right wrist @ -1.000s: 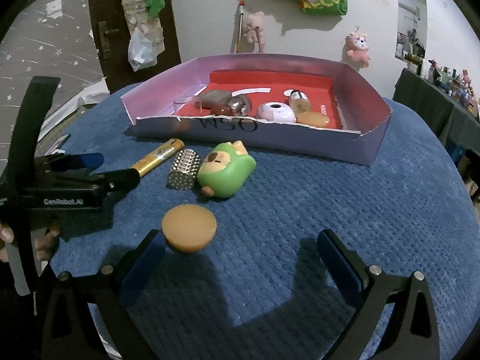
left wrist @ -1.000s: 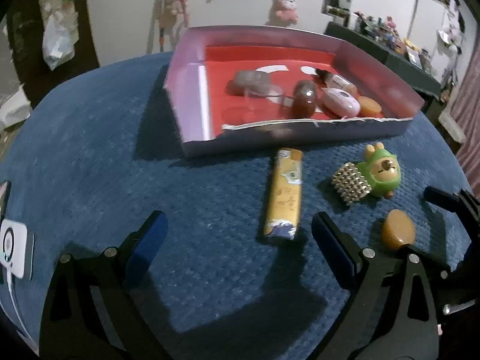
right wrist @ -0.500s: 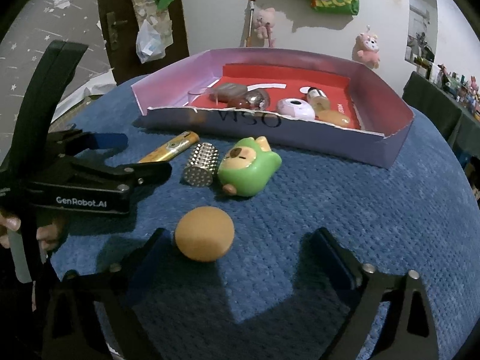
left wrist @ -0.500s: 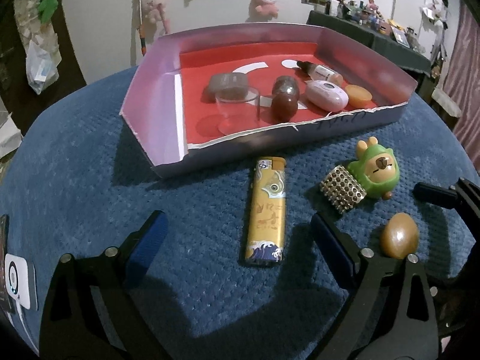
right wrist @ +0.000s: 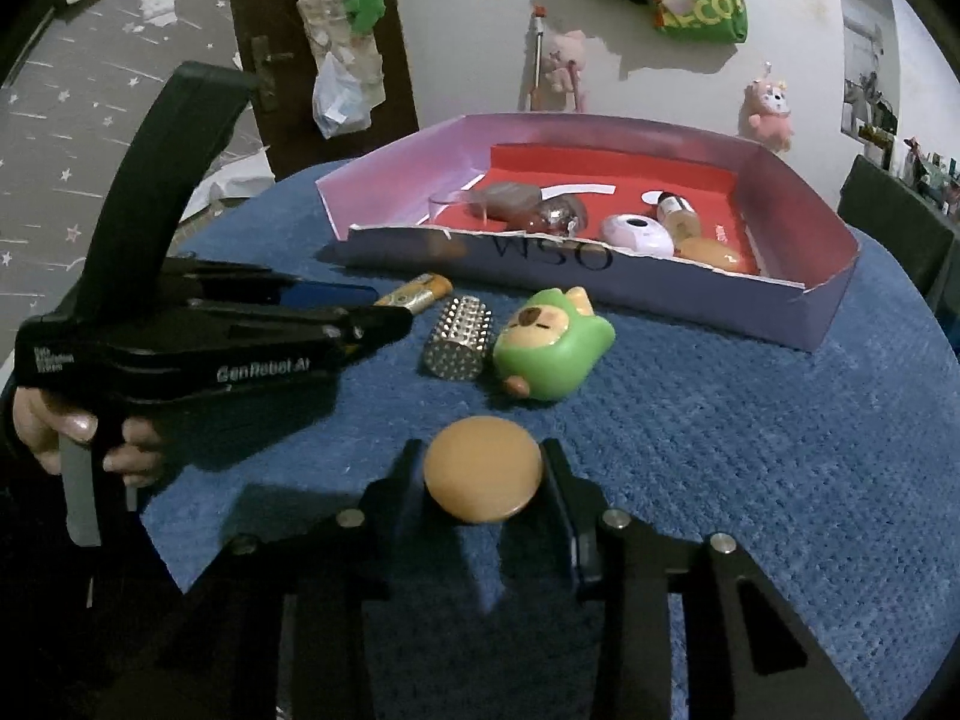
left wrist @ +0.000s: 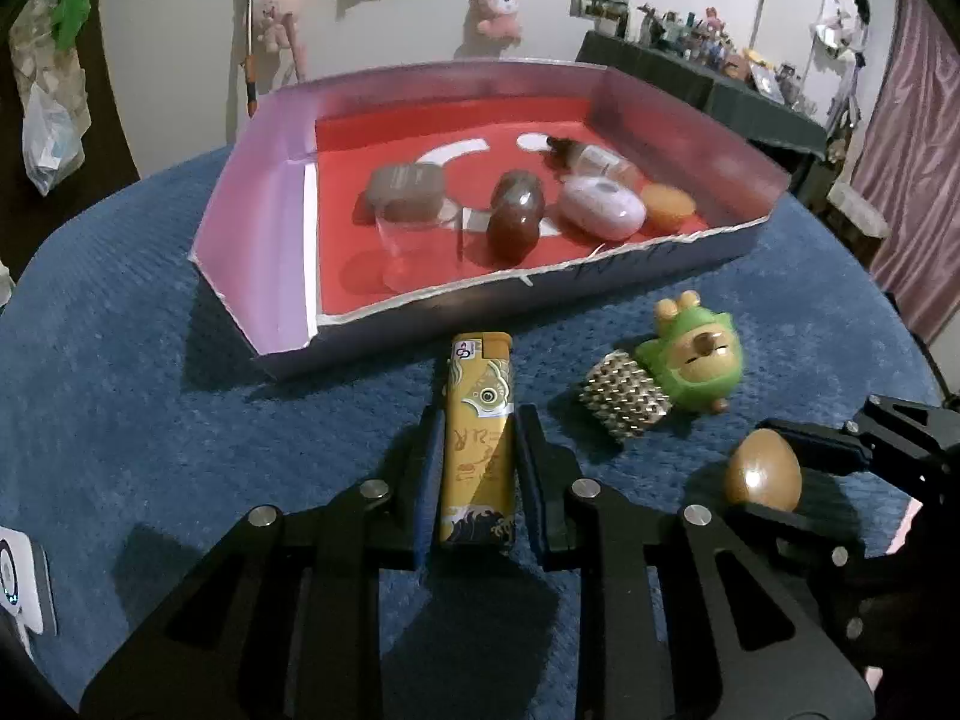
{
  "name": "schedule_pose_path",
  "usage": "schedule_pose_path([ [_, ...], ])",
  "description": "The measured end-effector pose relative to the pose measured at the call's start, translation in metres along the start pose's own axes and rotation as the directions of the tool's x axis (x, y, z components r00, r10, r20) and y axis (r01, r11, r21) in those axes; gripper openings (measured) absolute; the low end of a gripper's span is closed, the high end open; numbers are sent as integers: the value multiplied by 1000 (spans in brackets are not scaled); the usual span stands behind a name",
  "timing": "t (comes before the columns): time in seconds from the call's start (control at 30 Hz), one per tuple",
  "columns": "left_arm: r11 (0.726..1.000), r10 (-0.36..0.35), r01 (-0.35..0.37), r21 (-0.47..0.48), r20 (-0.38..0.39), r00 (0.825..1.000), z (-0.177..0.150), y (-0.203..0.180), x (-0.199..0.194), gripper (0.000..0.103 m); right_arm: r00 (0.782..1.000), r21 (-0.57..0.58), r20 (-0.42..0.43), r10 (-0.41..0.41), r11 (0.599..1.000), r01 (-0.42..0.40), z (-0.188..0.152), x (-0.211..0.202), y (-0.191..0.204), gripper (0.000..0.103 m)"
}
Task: Organize rigid objects
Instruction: 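Close the left tool on the lighter while the right tool grasps the tan sponge, then carry the lighter into the red box with the left tool while the right tool carries the sponge there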
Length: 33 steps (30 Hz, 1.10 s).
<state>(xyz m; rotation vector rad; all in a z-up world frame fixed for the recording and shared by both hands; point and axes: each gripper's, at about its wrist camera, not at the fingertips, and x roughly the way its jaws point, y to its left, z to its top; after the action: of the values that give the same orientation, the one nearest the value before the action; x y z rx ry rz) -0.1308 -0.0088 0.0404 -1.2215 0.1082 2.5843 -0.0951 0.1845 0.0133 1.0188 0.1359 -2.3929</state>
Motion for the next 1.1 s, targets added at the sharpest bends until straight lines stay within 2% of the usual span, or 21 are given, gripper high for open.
schedule_pose_path([
  [0.33, 1000, -30, 29, 8, 71, 997, 2, -5, -30, 22, 995, 9, 99, -16, 1000, 16, 13, -31, -2, 40],
  [0.73, 999, -51, 52, 1, 81, 995, 7, -11, -36, 22, 994, 21, 104, -26, 999, 24, 16, -32, -7, 40],
  [0.9, 997, -82, 80, 23, 103, 991, 38, -18, -45, 22, 992, 38, 127, -23, 999, 18, 27, -39, -14, 40],
  [1.0, 994, -106, 104, 31, 77, 991, 67, -19, -34, 22, 989, 40, 147, -28, 999, 22, 48, -45, -25, 40],
  [1.1, 994, -97, 94, 49, 43, 994, 97, -22, -17, 22, 987, 41, 156, -47, 998, 41, 75, -48, -41, 40],
])
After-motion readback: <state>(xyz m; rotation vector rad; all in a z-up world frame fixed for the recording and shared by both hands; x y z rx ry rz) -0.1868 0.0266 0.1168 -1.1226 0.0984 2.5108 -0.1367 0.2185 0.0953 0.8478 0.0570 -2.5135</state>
